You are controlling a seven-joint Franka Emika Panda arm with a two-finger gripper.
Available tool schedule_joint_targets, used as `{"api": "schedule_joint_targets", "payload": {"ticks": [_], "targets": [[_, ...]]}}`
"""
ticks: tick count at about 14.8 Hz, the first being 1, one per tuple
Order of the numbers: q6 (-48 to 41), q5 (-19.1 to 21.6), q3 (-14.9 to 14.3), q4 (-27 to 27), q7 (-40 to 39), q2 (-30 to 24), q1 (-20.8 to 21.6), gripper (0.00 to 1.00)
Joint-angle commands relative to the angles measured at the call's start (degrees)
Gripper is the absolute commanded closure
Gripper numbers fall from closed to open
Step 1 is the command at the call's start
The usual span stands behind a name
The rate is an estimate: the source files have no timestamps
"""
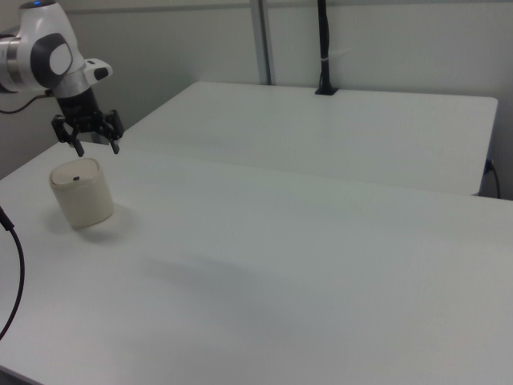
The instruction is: Open the trash bin
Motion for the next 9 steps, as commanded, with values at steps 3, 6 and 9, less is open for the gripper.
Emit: {"api": "schedule_joint_targets", "payload": {"ticks": [3,6,9], "targets": [[5.0,-0.7,-2.09,1.94,-1.56,3.29,5.44,0.71],[8.87,-0.7,-2.17,2.81,-1.64,5.22,7.11,0.89],[8.97,-0.7,-2.17,5.28,-1.82,8.12,8.7,0.91]]}}
